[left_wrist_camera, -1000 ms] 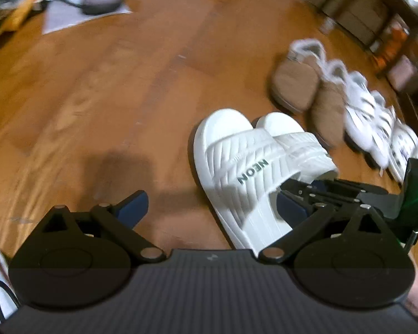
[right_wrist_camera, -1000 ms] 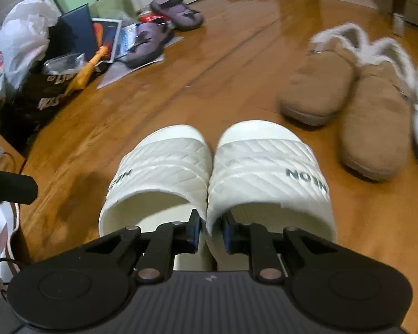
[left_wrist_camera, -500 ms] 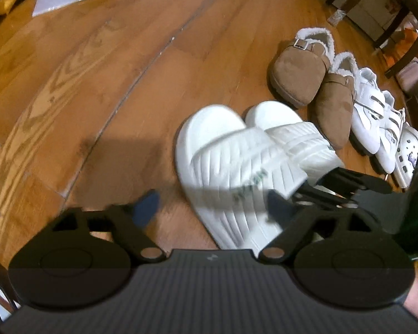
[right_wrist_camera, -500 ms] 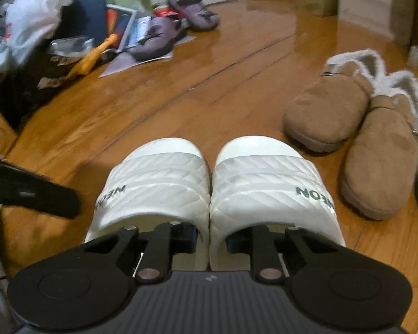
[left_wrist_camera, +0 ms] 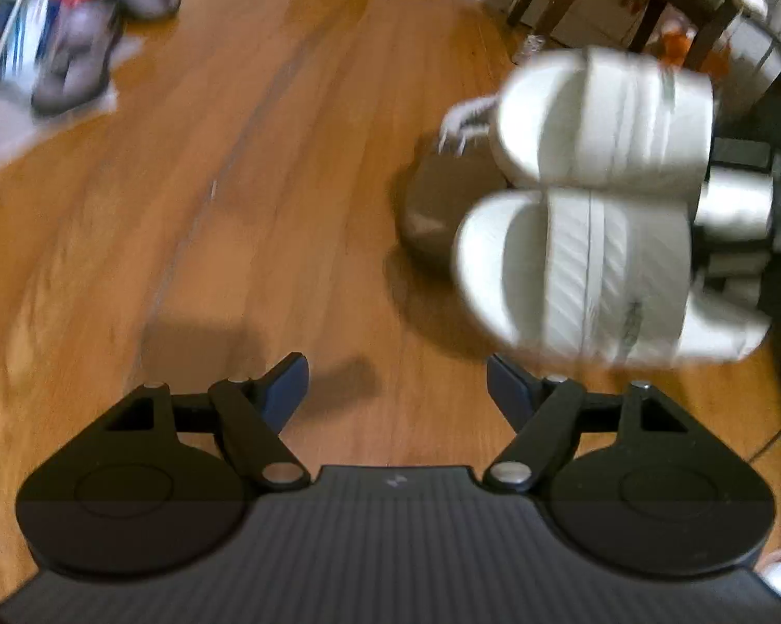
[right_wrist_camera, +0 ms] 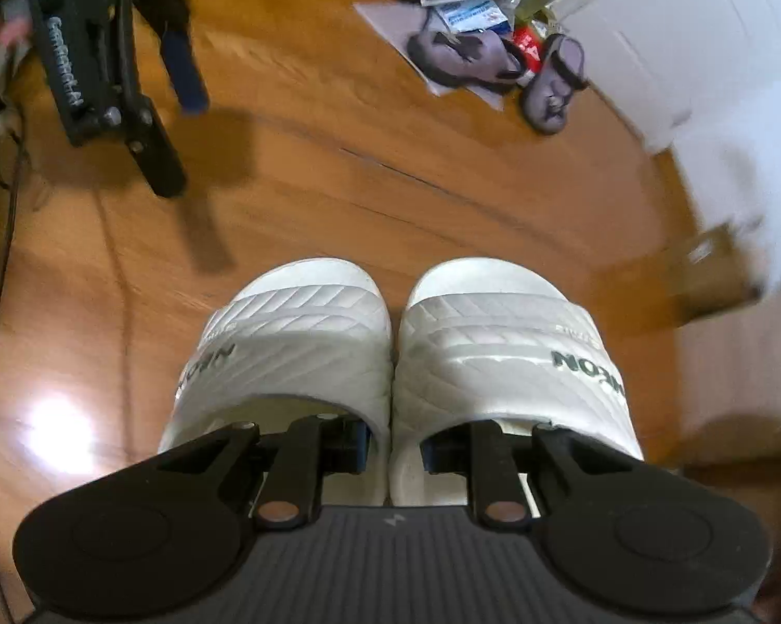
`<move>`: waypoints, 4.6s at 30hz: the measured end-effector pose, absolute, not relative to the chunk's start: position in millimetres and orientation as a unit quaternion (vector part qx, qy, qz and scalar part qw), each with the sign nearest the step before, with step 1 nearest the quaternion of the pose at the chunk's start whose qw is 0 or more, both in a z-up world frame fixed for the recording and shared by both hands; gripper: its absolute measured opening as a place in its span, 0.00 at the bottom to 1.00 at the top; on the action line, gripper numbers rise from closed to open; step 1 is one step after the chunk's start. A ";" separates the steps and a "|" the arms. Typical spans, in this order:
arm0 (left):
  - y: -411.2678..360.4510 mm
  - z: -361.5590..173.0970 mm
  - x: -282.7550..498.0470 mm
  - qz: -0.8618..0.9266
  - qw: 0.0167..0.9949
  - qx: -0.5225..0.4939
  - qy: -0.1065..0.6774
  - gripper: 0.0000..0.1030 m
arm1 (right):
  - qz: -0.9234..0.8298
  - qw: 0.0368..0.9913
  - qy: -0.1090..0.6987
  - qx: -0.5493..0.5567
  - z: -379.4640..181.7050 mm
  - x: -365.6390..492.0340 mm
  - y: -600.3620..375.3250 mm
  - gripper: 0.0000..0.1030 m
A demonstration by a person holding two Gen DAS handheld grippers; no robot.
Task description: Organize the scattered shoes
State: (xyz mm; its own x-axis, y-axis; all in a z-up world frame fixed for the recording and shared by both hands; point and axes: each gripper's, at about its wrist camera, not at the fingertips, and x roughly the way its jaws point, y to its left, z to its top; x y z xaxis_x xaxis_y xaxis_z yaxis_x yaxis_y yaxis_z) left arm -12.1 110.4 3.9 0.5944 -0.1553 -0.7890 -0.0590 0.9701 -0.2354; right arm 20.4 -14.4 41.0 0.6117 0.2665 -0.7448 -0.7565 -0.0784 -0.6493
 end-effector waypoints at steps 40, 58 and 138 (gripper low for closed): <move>186.3 -70.3 60.0 -0.079 0.867 -0.243 0.428 1.00 | 0.327 0.602 0.101 -0.722 -7.8 156.1 104.6 0.91; 209.5 -74.0 59.9 -0.026 0.849 -0.294 0.438 1.00 | 0.184 0.884 0.423 0.071 -11.7 252.6 -54.4 0.61; 12.8 -9.2 18.7 0.006 0.852 -0.129 0.508 1.00 | -0.119 0.920 0.367 0.075 43.0 -46.7 -225.9 1.00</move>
